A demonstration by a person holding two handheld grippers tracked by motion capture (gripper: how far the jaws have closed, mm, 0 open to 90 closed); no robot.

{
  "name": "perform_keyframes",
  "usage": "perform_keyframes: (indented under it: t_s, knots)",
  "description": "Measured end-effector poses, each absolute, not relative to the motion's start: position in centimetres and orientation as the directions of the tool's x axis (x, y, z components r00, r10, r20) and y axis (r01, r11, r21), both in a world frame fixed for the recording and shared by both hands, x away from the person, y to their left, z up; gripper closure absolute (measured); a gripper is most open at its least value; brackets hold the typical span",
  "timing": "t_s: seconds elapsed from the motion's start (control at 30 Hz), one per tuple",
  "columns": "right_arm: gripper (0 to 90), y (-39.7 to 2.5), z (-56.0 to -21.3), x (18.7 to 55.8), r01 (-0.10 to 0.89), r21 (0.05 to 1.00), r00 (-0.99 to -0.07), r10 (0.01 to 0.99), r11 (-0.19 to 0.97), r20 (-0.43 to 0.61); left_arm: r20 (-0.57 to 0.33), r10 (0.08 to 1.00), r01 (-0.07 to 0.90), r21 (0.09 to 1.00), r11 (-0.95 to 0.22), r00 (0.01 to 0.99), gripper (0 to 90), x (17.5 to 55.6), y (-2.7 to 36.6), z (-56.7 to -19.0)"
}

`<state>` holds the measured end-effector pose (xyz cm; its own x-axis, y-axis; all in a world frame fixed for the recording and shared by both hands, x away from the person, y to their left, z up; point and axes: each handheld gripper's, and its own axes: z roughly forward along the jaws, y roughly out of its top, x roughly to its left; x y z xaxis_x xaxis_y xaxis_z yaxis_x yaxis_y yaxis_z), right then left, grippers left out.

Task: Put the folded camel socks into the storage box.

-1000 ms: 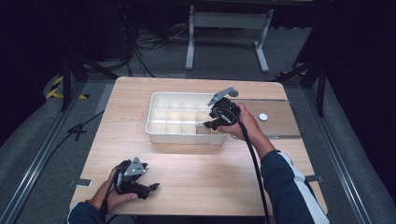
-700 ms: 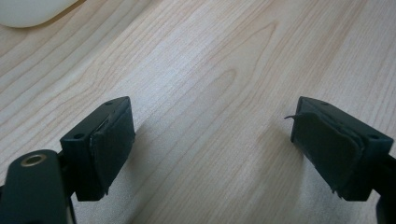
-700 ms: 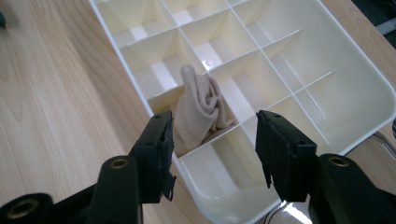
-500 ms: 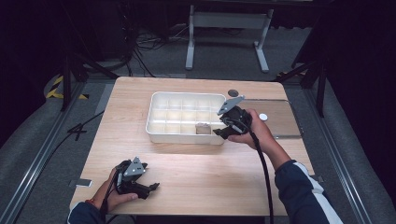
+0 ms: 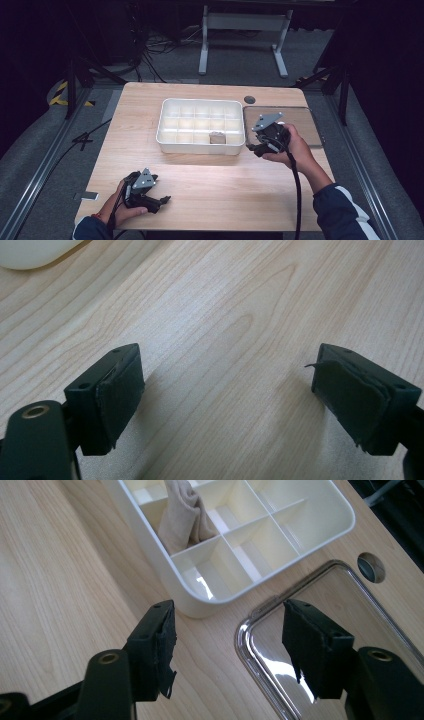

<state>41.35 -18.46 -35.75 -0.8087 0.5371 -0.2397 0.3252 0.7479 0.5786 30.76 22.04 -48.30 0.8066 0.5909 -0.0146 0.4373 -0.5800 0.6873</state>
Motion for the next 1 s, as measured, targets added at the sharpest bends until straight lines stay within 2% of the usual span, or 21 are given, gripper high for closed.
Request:
perform_keyframes:
  t_s: [0.43,0.7,1.0]
  knots:
    - [38.6,-22.2,-38.3,39.0,0.341,0.575,-0.794,0.555,0.744,-0.248,-0.018,0.592,0.439,0.689,-0.577,0.806,13.3,30.8,22.0,-48.3]
    - [36.2,-24.0,-40.7,36.9,0.325,0.552,-0.781,0.547,0.768,-0.302,-0.012,0.59,0.435,0.687,-0.582,0.807,13.1,30.9,21.9,-48.3]
    - [35.6,-26.9,-43.5,34.2,0.35,0.547,-0.783,0.559,0.76,-0.274,-0.01,0.589,0.434,0.687,-0.584,0.808,13.1,30.9,21.9,-48.3]
